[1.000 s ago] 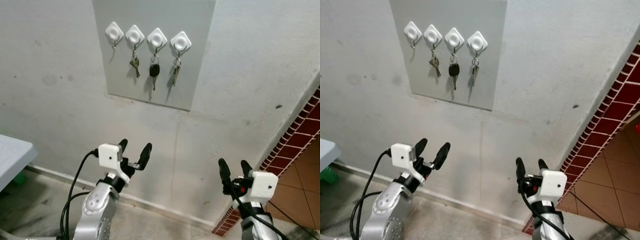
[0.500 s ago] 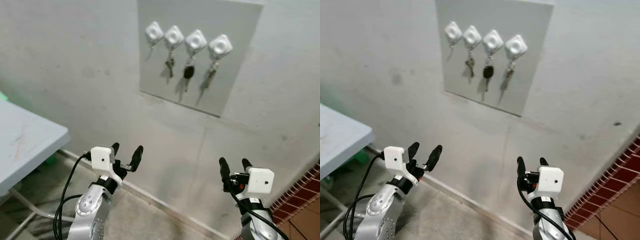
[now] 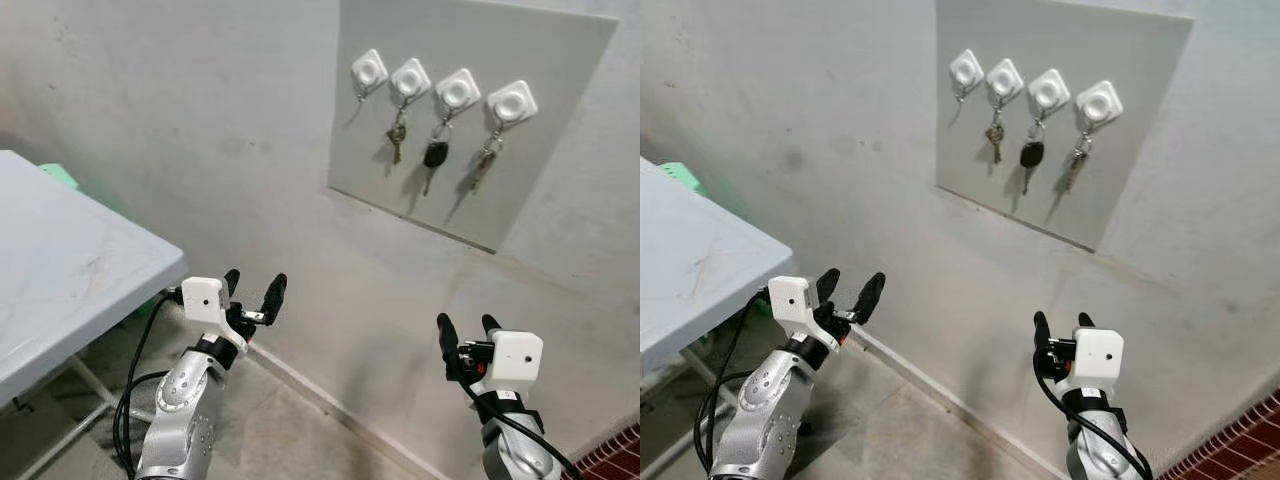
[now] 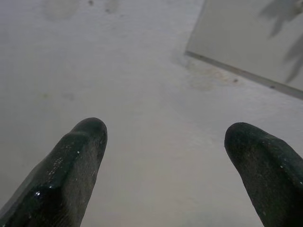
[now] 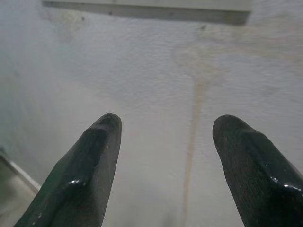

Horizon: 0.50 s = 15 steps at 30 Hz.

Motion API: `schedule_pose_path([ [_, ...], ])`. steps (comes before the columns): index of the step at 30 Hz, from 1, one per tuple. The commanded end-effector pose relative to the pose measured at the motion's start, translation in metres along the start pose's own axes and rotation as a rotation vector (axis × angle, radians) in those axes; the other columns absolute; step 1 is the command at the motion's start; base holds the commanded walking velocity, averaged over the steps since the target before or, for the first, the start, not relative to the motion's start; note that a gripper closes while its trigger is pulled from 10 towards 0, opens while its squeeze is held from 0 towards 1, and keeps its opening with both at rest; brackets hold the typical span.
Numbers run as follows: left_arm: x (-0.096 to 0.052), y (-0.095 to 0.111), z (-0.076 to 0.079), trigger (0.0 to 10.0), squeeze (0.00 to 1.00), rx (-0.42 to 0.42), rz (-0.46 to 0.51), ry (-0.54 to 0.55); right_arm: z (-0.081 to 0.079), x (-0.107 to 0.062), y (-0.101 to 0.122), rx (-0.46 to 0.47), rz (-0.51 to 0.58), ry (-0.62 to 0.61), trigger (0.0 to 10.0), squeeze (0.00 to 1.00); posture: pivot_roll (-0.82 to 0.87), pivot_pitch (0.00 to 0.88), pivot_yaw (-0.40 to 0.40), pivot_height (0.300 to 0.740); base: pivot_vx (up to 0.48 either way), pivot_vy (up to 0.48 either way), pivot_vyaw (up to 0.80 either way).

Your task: Hang keys on a hook

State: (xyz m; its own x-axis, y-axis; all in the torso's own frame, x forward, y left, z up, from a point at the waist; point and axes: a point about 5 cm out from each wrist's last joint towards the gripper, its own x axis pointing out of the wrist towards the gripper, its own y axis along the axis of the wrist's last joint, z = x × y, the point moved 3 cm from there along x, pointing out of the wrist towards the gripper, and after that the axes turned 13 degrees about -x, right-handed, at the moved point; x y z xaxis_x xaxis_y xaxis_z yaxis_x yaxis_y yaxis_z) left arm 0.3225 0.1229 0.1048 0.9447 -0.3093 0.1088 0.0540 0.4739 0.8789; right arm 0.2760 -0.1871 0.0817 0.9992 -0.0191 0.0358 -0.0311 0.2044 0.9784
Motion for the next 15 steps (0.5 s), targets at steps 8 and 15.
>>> schedule_pose_path([
  [8,0.0022,0.0001,-0.0042,10.0,0.0,0.044,-0.011,0.028,-0.0024,0.0017,0.0018,0.002,0.013,0.018,10.0,0.0,-0.03,0.0,-0.018,0.74,0.0,0.056,0.8],
  [15,0.0035,0.0003,-0.0047,10.0,0.0,0.043,-0.014,0.033,-0.0028,0.0012,0.0015,0.001,0.014,0.021,10.0,0.0,-0.03,0.0,-0.017,0.74,0.0,0.0,0.8],
])
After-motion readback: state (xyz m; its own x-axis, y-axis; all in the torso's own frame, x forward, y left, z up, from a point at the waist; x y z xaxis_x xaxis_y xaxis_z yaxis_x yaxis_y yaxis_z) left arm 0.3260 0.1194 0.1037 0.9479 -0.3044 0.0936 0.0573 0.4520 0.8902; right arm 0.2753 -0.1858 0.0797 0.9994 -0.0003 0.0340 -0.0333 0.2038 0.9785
